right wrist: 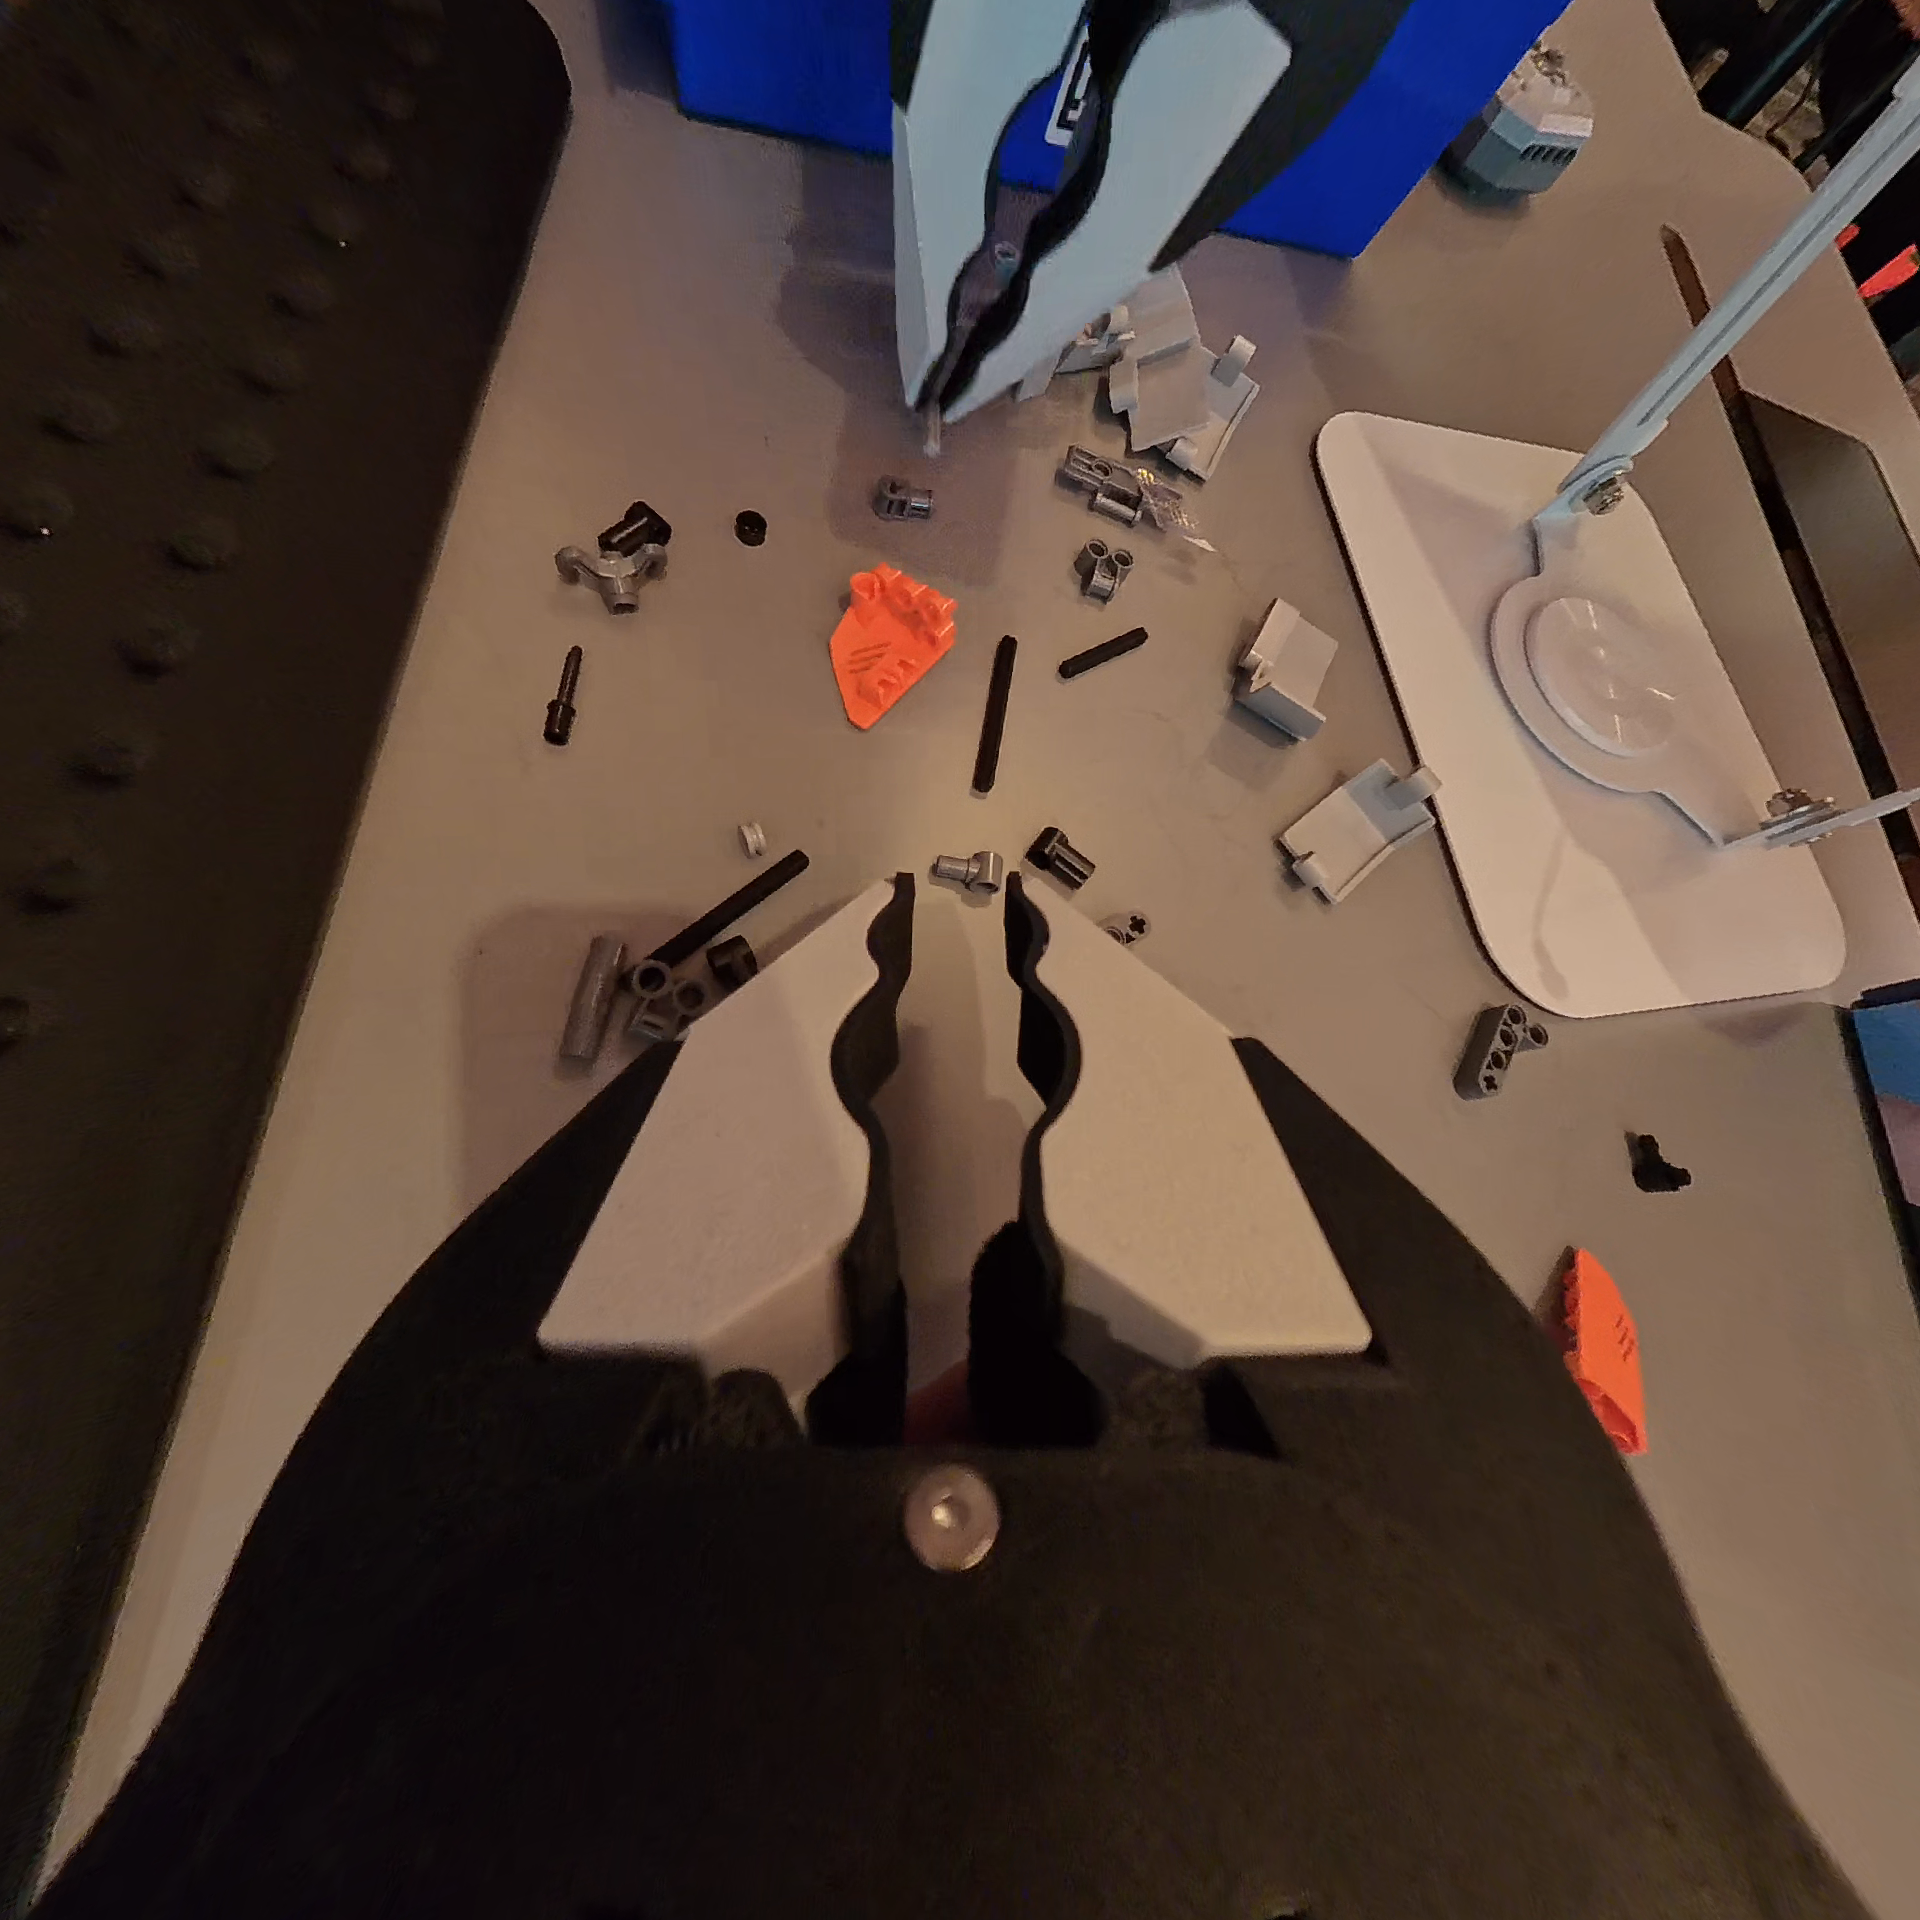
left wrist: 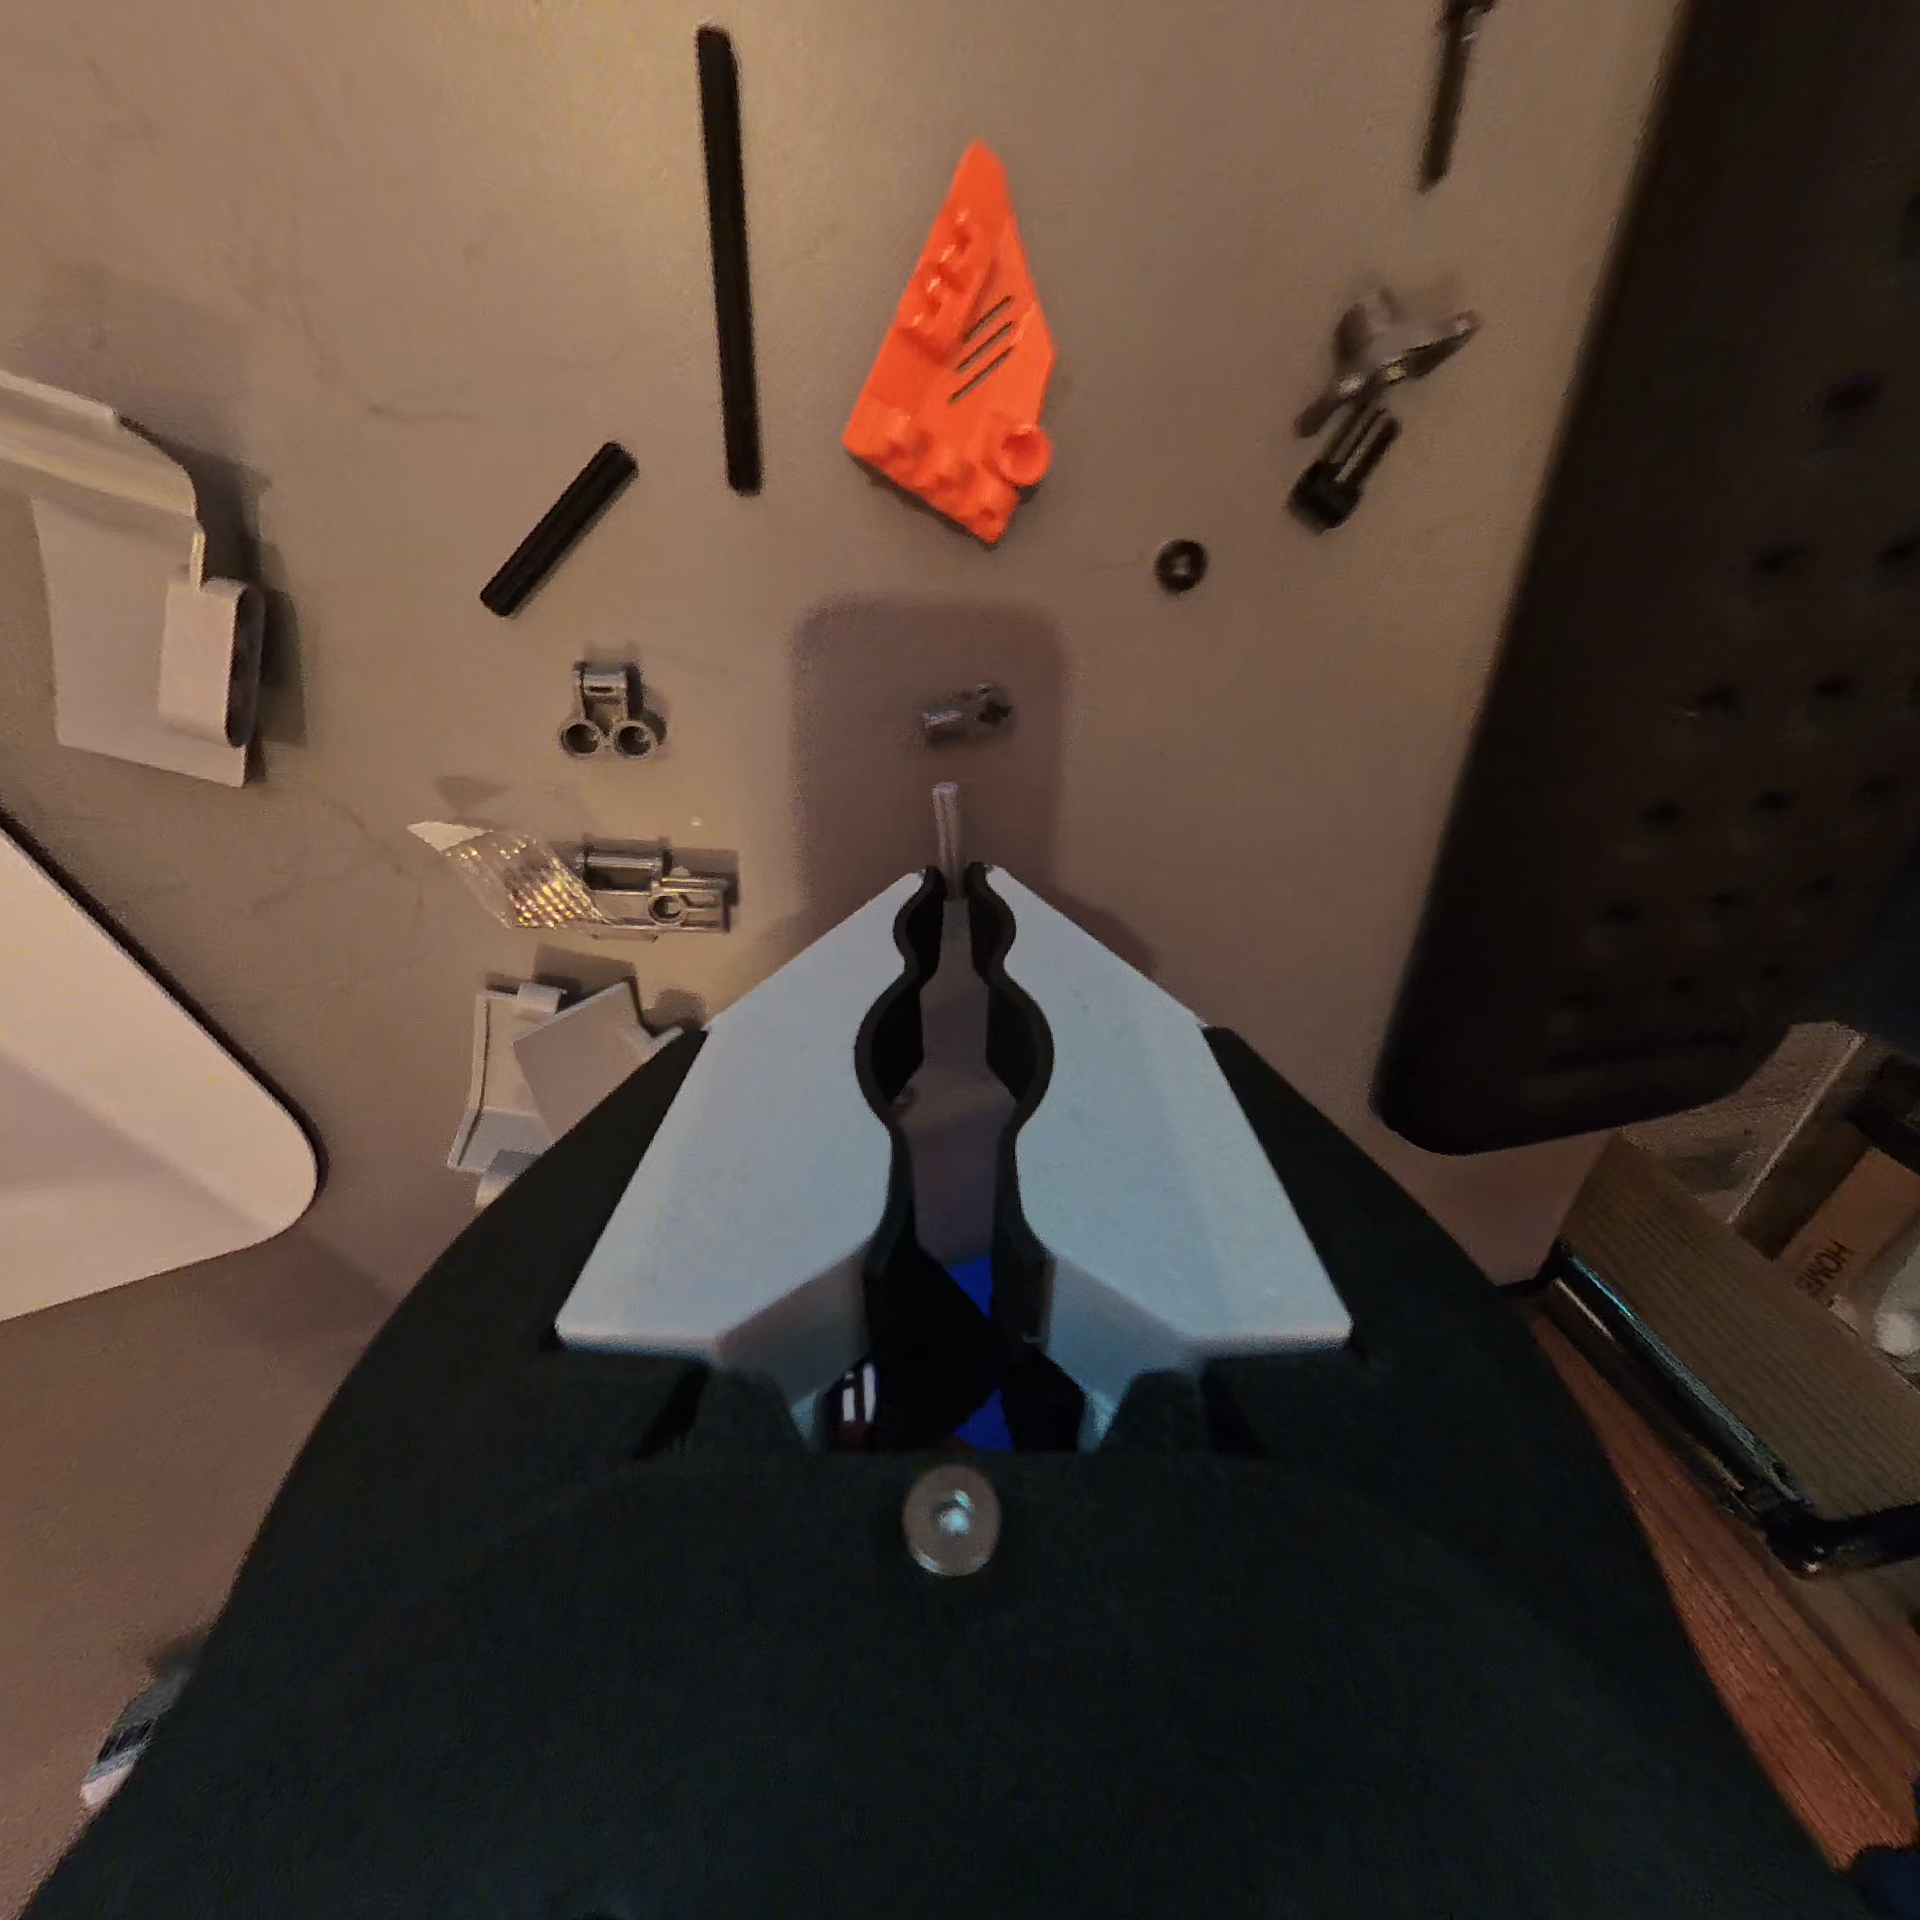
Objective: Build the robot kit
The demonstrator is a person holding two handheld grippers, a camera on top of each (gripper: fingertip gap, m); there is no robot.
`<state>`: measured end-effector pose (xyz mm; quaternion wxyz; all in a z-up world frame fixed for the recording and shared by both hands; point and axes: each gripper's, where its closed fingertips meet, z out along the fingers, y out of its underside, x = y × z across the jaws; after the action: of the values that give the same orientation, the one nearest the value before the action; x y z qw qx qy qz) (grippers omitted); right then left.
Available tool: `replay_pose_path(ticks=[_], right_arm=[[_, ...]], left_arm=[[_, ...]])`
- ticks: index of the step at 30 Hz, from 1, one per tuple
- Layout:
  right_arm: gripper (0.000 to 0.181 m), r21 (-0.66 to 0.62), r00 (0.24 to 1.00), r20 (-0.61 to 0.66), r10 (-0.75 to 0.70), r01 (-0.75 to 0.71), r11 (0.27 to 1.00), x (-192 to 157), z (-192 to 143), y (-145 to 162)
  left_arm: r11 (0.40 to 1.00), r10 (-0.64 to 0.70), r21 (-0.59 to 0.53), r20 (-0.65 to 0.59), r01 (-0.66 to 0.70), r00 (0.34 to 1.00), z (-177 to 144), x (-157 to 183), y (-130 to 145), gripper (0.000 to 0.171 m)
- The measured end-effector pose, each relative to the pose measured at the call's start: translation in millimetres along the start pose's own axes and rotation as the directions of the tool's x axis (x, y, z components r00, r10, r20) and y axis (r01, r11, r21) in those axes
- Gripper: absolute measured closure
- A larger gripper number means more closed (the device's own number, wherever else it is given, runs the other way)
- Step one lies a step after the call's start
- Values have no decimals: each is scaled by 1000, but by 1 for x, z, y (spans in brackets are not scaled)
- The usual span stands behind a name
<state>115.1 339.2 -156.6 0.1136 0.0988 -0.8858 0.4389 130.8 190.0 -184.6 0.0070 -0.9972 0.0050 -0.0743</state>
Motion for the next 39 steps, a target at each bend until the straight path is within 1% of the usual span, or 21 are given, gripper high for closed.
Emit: replay_pose_path(ticks=[2,4,7,9,11,14,15,16,18,20,22,24,26,28,31,32,36,38,39], right_arm=[[166,0,1000,0,2,-2,1000,0,0,0],[166,1,1000,1,4,-4,1000,0,0,0],[166,5,1000,2,11,-11,1000,1,0,1],[166,6,1000,2,14,-14,1000,1,0,1],[166,12,1000,0,19,-19,1000,2,-1,0],[166,29,999,2,45,-45,999,4,-2,-1],[166,35,999,4,52,-52,998,5,-2,-1],[166,38,998,7,57,-57,998,5,-2,-1],[166,47,998,16,61,-62,997,4,-2,-2],[166,54,998,22,60,-61,997,2,-2,-4],[166,62,998,26,53,-54,997,-1,-3,-6],[166,75,998,29,49,-51,996,-3,-4,-9],[166,85,998,38,50,-53,995,-6,-5,-11],[166,86,998,51,45,-50,995,-10,-4,-10],[166,89,997,67,48,-54,995,-13,-5,-8],[165,93,996,71,51,-58,994,-13,-5,-9],[165,103,996,77,47,-55,993,-16,-8,-10],[165,107,996,78,44,-52,993,-17,-8,-12],[165,110,996,78,42,-50,993,-18,-9,-13]], left_arm=[[1000,-23,0,-14,23,1000,3,-4,2,165],[999,-17,43,-26,18,1000,-5,-4,-2,161],[992,-39,118,44,33,998,-33,-12,-4,150],[985,-54,168,104,36,993,-64,-13,2,149],[979,-80,201,184,42,980,-99,-15,20,150],[957,-165,268,196,109,967,-141,-11,58,153],[956,-203,255,219,145,954,-148,-14,79,154],[959,-233,213,231,184,945,-150,-13,101,156],[958,-279,135,224,254,934,-143,-7,140,155],[942,-336,48,176,332,926,-126,0,173,156],[931,-361,-11,119,365,925,-104,5,195,156],[918,-385,-95,24,385,923,-74,22,210,155],[895,-385,-248,-5,371,923,-53,40,234,153],[875,-392,-314,-17,368,920,-39,53,248,154],[840,-364,-435,-9,325,931,-25,69,271,151],[833,-355,-455,-6,314,935,-23,72,274,149],[842,-311,-466,-9,271,950,-12,82,274,145],[819,-272,-522,9,237,962,-7,83,284,141],[818,-258,-528,17,228,966,-4,82,286,140]])
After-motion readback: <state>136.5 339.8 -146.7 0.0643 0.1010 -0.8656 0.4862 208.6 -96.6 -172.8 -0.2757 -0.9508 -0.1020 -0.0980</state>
